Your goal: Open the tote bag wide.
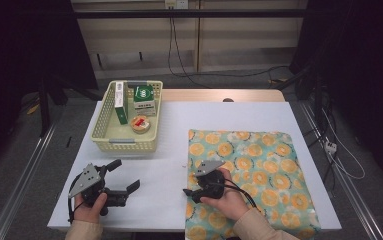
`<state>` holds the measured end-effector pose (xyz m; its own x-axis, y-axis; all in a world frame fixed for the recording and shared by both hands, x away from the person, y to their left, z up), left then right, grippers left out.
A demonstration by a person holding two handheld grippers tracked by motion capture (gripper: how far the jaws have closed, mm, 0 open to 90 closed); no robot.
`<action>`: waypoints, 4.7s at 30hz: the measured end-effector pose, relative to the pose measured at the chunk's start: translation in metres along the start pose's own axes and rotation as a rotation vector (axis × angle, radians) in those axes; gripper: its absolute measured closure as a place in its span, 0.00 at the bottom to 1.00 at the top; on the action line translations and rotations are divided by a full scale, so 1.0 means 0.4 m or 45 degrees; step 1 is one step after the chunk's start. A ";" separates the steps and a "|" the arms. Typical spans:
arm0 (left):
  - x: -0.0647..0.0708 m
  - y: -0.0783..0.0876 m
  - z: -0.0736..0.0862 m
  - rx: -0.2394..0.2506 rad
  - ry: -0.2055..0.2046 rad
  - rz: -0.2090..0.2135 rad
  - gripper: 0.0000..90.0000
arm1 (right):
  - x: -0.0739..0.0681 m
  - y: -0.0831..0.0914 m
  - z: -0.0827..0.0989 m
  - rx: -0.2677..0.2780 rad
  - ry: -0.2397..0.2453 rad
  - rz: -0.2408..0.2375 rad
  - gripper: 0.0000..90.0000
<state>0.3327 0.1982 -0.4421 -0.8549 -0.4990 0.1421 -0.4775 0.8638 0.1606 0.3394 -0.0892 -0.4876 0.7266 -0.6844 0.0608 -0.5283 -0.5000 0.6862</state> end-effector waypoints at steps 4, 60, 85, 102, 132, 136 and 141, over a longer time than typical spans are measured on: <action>0.000 0.002 -0.001 -0.003 -0.002 -0.002 0.03 | 0.004 0.003 0.001 0.002 -0.004 -0.001 0.48; 0.004 -0.005 -0.005 -0.026 -0.024 0.003 0.03 | 0.344 0.030 -0.160 0.254 -0.291 0.100 1.00; -0.004 -0.010 -0.004 -0.017 -0.005 0.007 0.03 | 0.500 -0.066 -0.294 0.283 -0.378 0.211 1.00; 0.005 -0.022 -0.004 -0.027 -0.007 0.030 0.03 | 0.390 0.036 -0.239 0.207 -0.269 0.164 0.22; 0.020 -0.038 -0.003 -0.055 -0.029 0.045 0.03 | 0.233 0.116 0.040 0.050 -0.089 0.037 0.67; 0.018 -0.038 -0.003 -0.058 -0.035 0.044 0.03 | 0.245 0.092 0.050 0.041 -0.092 0.090 0.63; 0.016 -0.037 -0.002 -0.058 -0.033 0.041 0.03 | 0.217 0.116 -0.001 0.131 -0.060 0.052 0.62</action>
<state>0.3345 0.1820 -0.4429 -0.8749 -0.4686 0.1223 -0.4407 0.8750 0.2005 0.3780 -0.1715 -0.4502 0.6835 -0.7281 0.0515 -0.6010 -0.5213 0.6058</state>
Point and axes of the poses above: each handheld gripper's, and its own axes: y roughly backward along the jaws, z roughly out of its underside, x roughly to its right, the point moved 4 cm from there along -y, roughly forward along the jaws, and after that the axes turned 9 degrees about z, right-handed, at the moved point
